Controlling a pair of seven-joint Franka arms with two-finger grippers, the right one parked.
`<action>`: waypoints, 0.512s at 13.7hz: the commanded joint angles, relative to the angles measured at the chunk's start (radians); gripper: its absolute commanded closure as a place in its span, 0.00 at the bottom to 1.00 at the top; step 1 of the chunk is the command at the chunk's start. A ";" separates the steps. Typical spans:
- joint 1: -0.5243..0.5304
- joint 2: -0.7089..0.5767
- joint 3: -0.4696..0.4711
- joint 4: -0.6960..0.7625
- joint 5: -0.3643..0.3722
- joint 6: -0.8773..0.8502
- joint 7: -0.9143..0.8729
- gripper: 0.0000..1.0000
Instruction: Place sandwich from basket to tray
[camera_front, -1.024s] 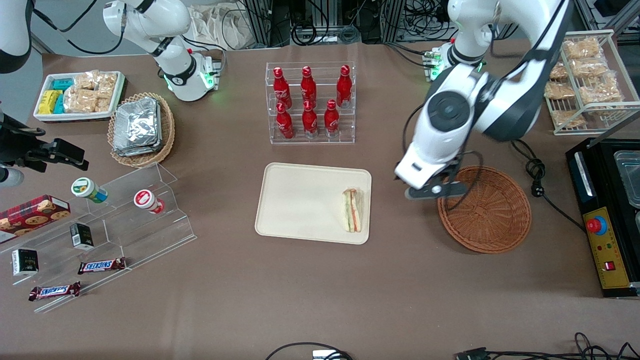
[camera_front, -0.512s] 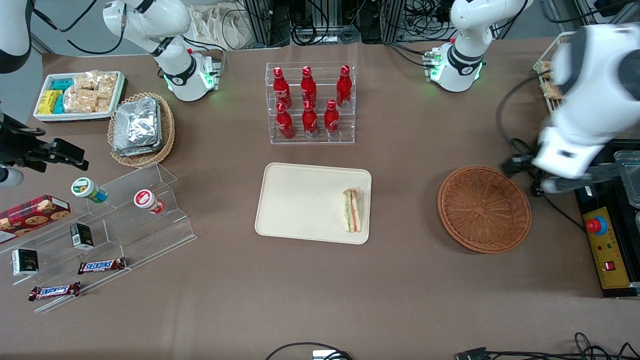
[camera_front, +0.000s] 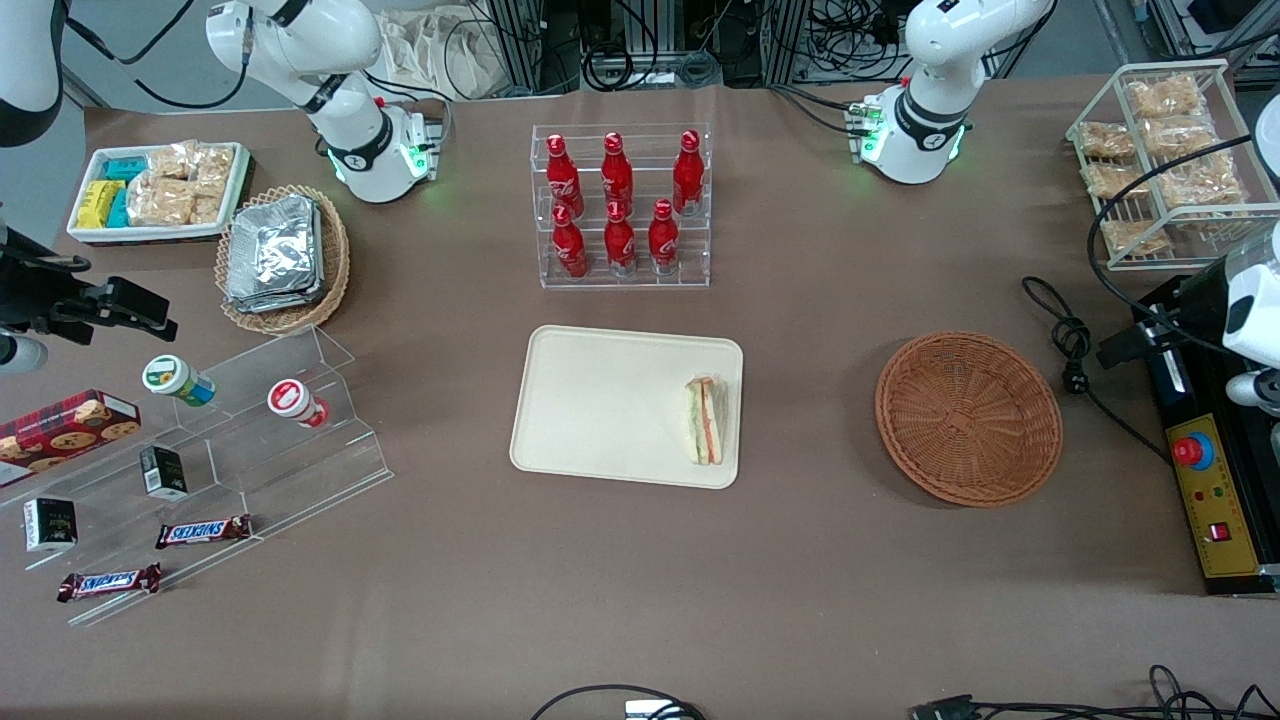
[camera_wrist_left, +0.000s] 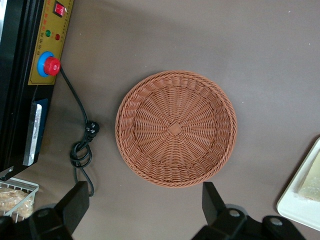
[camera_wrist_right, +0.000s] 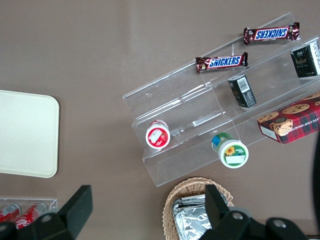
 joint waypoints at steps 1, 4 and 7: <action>0.003 0.017 -0.029 0.027 -0.015 -0.025 0.027 0.00; 0.012 0.003 -0.031 0.023 -0.021 -0.042 0.124 0.00; -0.029 -0.003 0.013 0.026 -0.017 -0.047 0.128 0.00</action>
